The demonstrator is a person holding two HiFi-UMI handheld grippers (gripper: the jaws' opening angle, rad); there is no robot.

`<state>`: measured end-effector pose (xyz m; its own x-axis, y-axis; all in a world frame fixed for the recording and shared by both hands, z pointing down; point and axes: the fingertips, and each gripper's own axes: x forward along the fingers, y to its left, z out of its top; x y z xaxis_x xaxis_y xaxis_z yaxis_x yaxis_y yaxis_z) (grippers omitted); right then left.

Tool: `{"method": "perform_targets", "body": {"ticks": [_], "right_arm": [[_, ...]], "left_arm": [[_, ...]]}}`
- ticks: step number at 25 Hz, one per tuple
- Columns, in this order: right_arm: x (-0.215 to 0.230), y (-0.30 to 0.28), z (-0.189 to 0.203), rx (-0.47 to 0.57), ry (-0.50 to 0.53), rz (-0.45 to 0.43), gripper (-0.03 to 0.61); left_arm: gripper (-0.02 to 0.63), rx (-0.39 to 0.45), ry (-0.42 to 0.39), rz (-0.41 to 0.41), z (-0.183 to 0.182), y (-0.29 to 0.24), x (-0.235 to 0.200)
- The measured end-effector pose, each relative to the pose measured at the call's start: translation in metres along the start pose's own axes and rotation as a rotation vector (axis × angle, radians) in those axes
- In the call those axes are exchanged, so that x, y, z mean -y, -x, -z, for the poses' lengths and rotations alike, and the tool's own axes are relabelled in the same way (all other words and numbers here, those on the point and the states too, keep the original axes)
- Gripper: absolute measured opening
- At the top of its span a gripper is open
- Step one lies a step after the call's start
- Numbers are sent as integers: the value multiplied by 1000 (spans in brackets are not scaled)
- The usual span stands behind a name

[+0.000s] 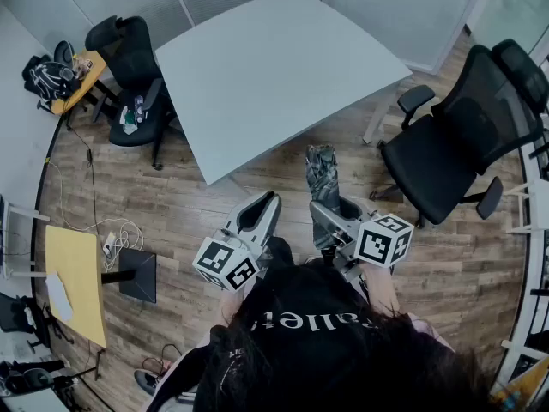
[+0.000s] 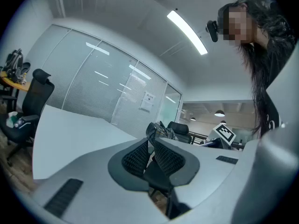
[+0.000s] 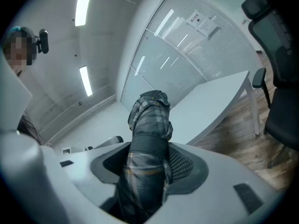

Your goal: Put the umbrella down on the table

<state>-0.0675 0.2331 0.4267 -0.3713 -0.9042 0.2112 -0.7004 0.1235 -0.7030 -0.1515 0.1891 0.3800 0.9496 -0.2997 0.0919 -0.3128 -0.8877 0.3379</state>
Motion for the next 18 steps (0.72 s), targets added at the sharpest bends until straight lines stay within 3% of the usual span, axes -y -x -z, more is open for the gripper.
{"method": "perform_targets", "body": {"ticks": [18], "right_arm": [[-15,16,22,-25,-15,-20,238]], "left_arm": [[58,-3,9,-24,12,24,15]]}}
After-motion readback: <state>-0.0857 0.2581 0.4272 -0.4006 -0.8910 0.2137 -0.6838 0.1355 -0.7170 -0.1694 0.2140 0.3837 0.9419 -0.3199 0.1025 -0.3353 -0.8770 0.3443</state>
